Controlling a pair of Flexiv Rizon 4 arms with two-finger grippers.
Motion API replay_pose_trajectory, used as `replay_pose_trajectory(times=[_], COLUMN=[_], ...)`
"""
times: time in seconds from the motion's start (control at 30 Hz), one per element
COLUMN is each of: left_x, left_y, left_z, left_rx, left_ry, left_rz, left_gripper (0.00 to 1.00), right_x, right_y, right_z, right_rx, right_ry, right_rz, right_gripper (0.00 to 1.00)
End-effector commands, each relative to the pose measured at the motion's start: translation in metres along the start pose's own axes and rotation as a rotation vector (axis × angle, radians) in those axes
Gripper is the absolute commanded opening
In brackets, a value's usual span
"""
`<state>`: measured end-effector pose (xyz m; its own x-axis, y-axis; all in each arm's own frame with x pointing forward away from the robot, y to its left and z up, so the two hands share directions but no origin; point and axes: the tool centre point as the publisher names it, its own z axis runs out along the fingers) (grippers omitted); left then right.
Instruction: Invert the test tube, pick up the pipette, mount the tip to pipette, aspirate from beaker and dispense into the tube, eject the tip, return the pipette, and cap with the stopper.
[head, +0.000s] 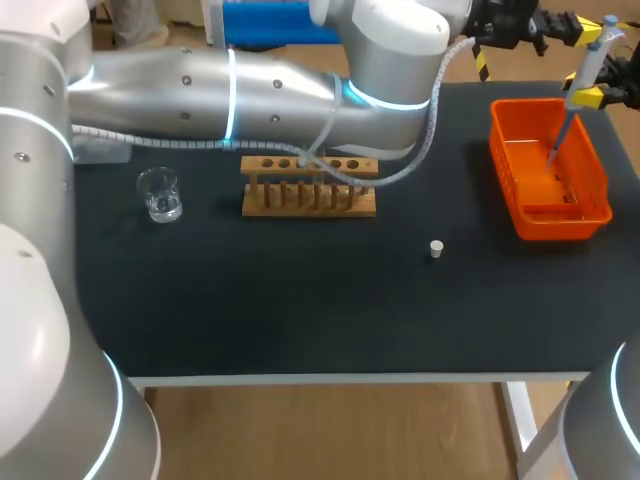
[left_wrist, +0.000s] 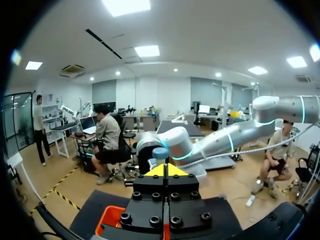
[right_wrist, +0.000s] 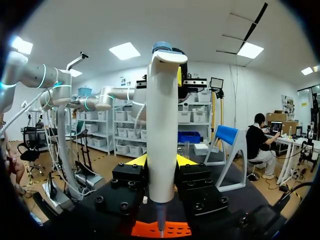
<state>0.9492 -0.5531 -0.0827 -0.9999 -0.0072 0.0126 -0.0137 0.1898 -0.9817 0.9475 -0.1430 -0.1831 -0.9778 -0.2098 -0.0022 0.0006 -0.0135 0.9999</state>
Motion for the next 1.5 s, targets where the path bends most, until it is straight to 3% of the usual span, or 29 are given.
replay_pose_trajectory(times=[0.03,0.83,1.5], left_x=[-0.003,0.001,-0.002], left_y=[0.002,0.019,0.023], left_z=[0.002,0.003,0.005], left_rx=[-0.013,-0.036,-0.046], left_ry=[0.010,0.012,0.024], left_rz=[-0.007,-0.061,-0.080], left_gripper=[0.00,0.00,0.00], right_x=[-0.002,-0.002,-0.002], right_y=[0.002,0.002,0.002], right_z=[-0.002,-0.002,-0.002], right_rx=[0.001,0.001,0.001], right_ry=[0.007,0.007,0.007], right_rz=[-0.001,-0.001,-0.001], right_gripper=[0.00,0.00,0.00])
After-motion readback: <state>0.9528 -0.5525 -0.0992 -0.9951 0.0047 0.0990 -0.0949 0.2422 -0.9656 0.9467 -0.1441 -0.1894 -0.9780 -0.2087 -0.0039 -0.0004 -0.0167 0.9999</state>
